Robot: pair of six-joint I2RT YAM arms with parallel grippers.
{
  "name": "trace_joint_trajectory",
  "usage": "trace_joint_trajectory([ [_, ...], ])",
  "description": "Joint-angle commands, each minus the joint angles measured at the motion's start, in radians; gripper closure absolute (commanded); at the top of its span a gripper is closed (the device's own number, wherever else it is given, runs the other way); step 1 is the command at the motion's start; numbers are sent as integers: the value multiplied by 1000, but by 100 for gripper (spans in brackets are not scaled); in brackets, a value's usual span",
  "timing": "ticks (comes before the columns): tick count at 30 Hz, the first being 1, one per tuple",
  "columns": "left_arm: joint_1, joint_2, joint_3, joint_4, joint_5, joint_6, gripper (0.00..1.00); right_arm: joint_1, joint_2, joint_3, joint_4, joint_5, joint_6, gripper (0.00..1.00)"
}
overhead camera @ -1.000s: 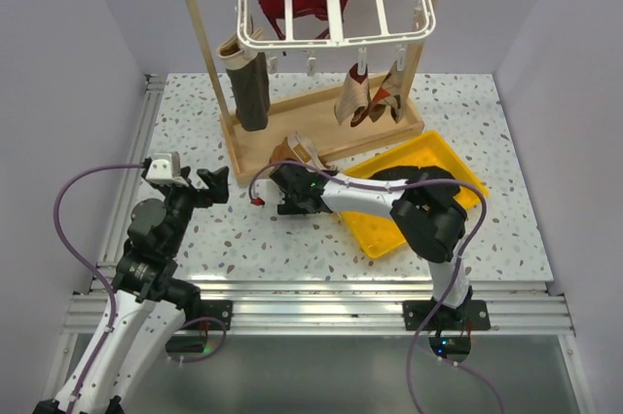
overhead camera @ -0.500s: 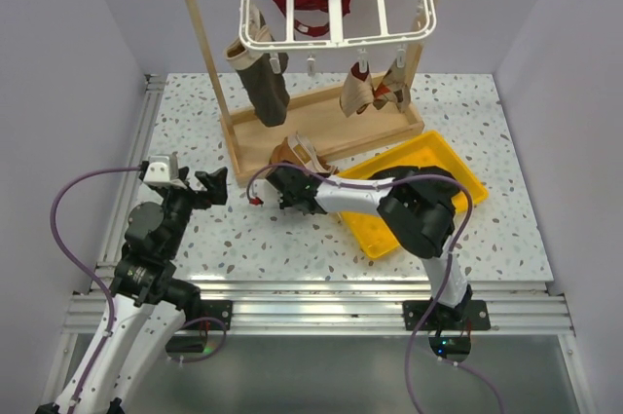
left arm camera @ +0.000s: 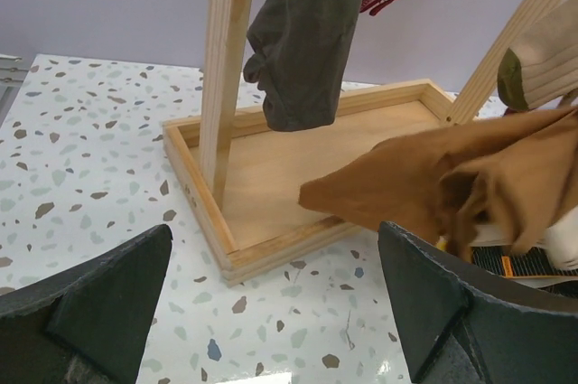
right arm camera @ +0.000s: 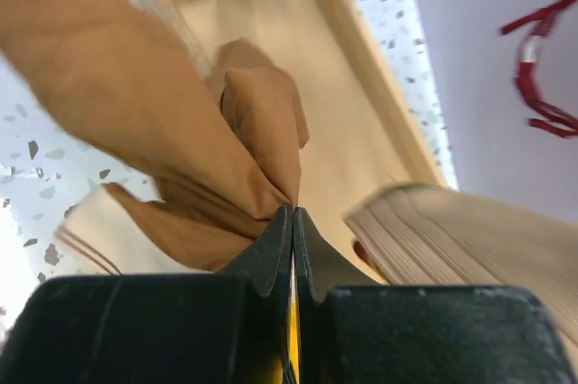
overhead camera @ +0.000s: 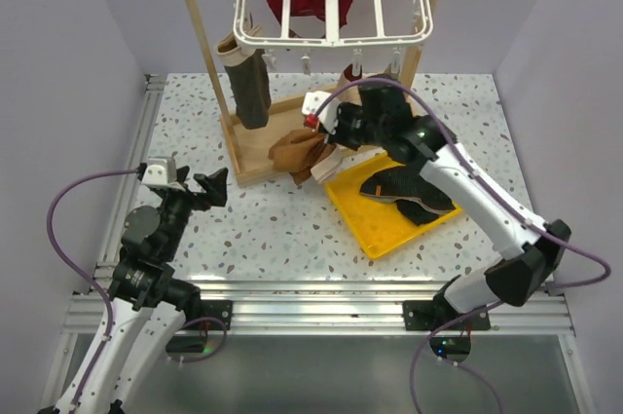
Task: Remove the underwear clipped to the hanger
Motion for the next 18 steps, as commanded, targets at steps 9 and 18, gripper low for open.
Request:
trace_joint_trajectory([
  [9, -2, 37, 103, 97, 94, 52, 0, -254, -309, 46, -306, -113, 3, 100],
  [18, -2, 146, 202, 140, 129, 81, 0, -424, -429, -236, -254, 6, 14, 98],
])
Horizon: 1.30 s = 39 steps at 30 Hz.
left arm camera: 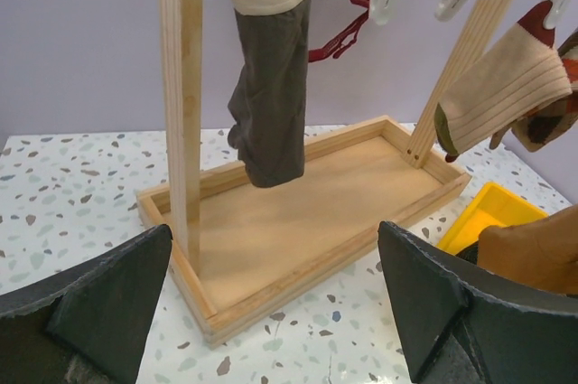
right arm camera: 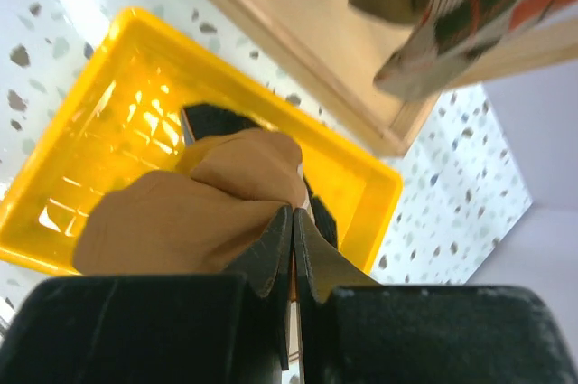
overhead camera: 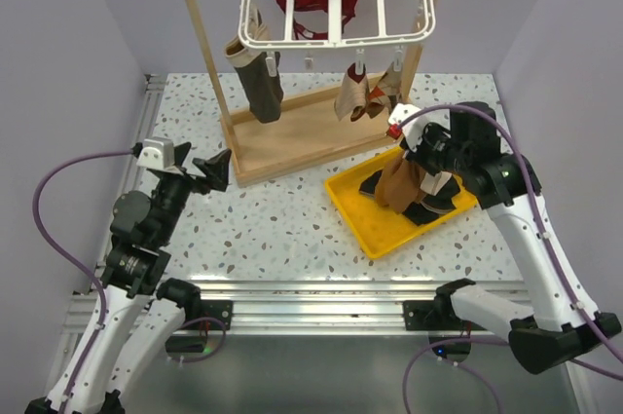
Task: Remove the underwear clipped to the hanger
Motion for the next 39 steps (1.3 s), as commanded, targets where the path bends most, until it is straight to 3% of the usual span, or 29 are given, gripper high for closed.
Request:
trace_joint_trajectory([
  [1, -2, 39, 73, 99, 47, 37, 0, -64, 25, -76, 37, 41, 11, 97],
  [7, -2, 72, 81, 128, 142, 70, 0, -194, 80, -133, 76, -37, -19, 91],
  [11, -2, 69, 55, 134, 182, 91, 0, -230, 90, -165, 73, -56, -59, 79],
  [16, -2, 57, 14, 144, 205, 103, 0, -233, 54, -139, -8, -152, -126, 45],
  [17, -2, 51, 9, 145, 205, 104, 0, -233, 47, -96, -34, -186, -140, 38],
  [18, -2, 49, 5, 147, 205, 104, 0, -234, 36, -67, -61, -230, -154, 20],
  [19, -1, 48, -3, 148, 208, 107, 0, -233, 37, 11, -138, -328, -198, 10],
  [20, -2, 45, -8, 153, 213, 107, 0, -234, 40, 54, -186, -390, -234, 5],
  [22, -2, 42, -20, 159, 237, 118, 0, -233, 57, 187, -340, -576, -383, 1],
  [25, -2, 31, -40, 186, 288, 133, 0, -230, 135, 334, -482, -710, -536, 1],
  [27, -2, 17, -58, 216, 321, 140, 0, -219, 187, 485, -489, -787, -545, 1],
  [30, -2, 5, -63, 229, 334, 137, 0, -139, 281, 651, -338, -701, -381, 1],
  [34, -2, 2, -71, 216, 334, 117, 0, 5, 381, 781, -138, -420, -227, 1],
  [39, -2, -6, -97, 231, 331, 86, 0, 160, 487, 875, -9, -106, -216, 3],
])
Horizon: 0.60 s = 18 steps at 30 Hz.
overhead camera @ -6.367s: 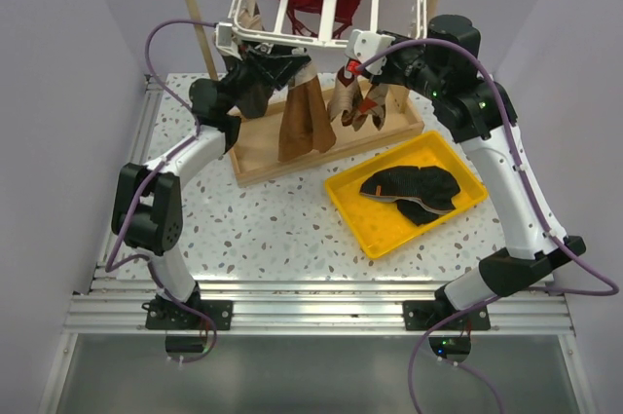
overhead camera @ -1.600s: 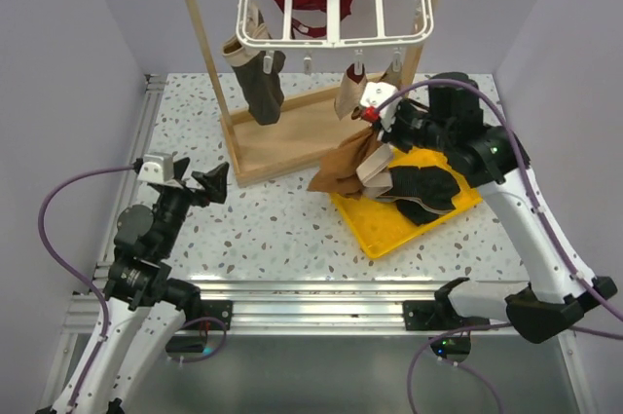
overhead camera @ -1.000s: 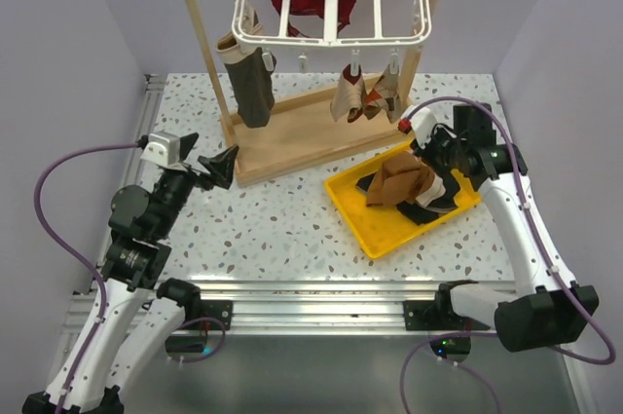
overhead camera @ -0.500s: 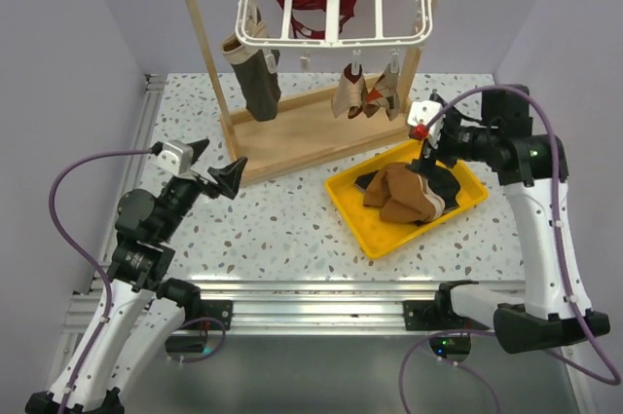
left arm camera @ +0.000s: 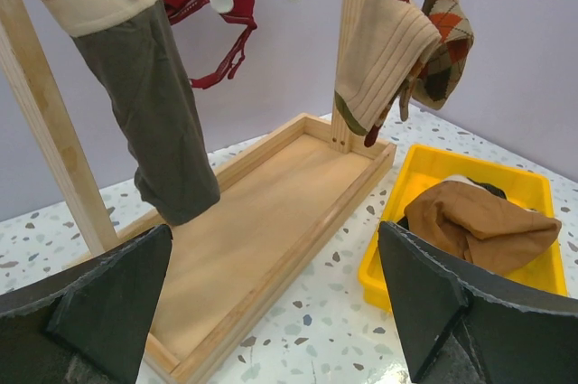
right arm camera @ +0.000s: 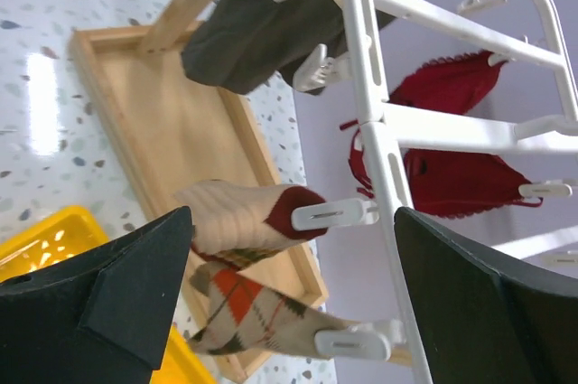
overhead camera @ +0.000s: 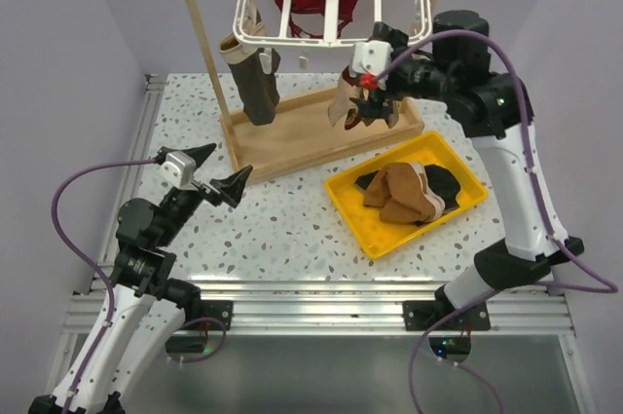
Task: Remove the underwear clipped to the hanger
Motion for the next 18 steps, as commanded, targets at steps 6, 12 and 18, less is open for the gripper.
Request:
trace_joint_trajectory([
  [6, -2, -2, -15, 52, 19, -24, 0, 162, 112, 107, 278, 413, 89, 13],
  [12, -2, 3, -20, 44, 22, -25, 0, 209, 149, 67, 353, 591, 5, 19],
  [18, -2, 6, -26, 52, 16, -22, 0, 215, 179, 45, 364, 650, -52, 23],
])
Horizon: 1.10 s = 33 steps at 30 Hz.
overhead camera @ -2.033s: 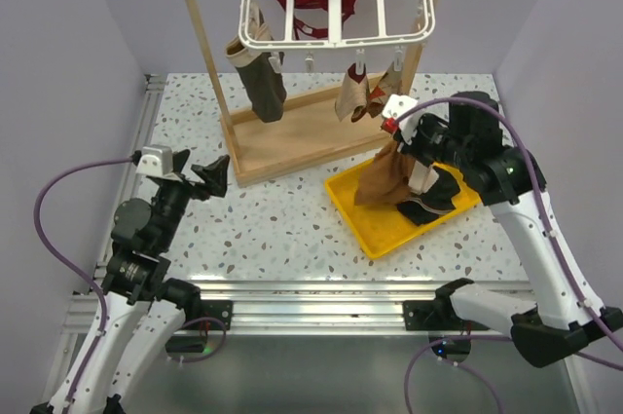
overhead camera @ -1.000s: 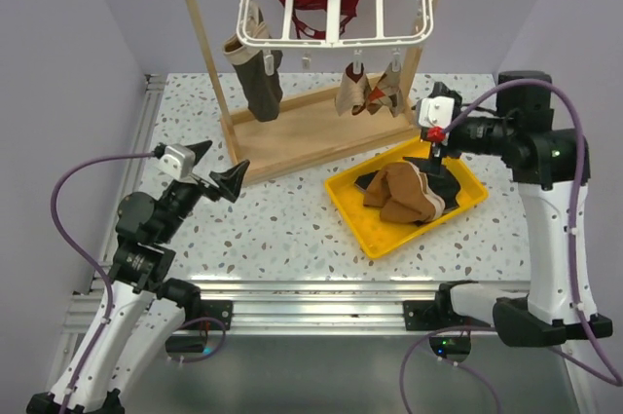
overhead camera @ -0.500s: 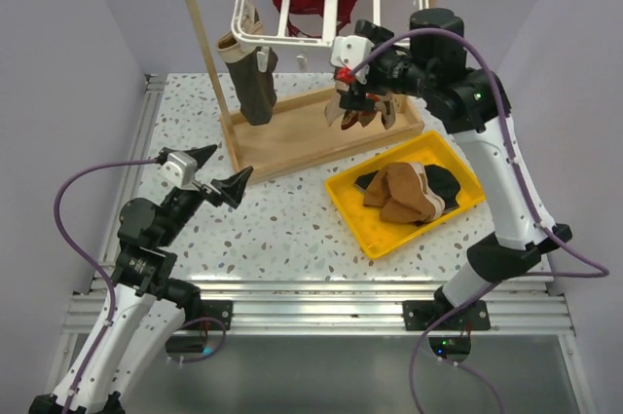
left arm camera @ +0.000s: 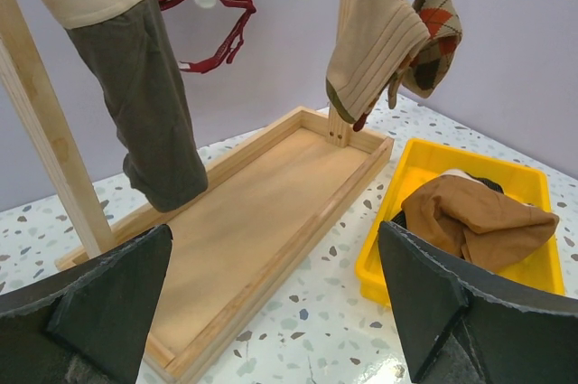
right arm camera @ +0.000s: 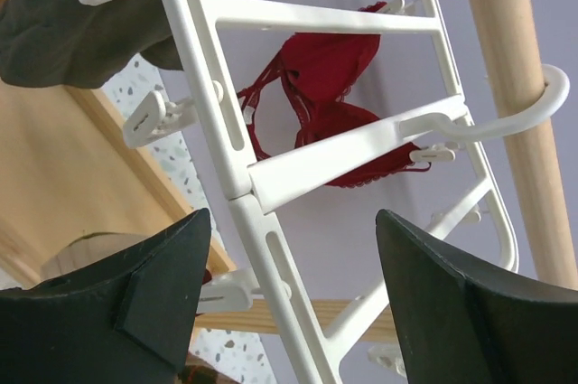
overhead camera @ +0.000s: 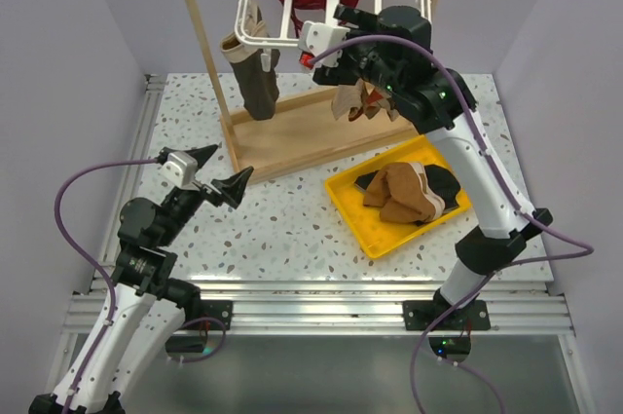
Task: Remove the underwear clipped to the hanger
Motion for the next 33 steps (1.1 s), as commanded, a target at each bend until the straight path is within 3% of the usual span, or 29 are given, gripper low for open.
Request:
trace_joint_trajectory([
  [1, -2, 6, -3, 47, 10, -9, 0, 8, 18, -3, 51, 78, -48, 23],
  [9, -2, 6, -6, 46, 10, -3, 0, 9, 39, -31, 79, 109, -85, 29],
  [14, -2, 25, 1, 66, 7, -2, 0, 9, 91, -9, 110, 188, -120, 46],
  [26, -2, 86, 60, 67, 23, 136, 2, -4, 32, -64, 128, 187, -203, 65],
  [33, -2, 152, 113, 142, 63, 191, 3, -73, -48, -138, 131, 109, -197, 66],
])
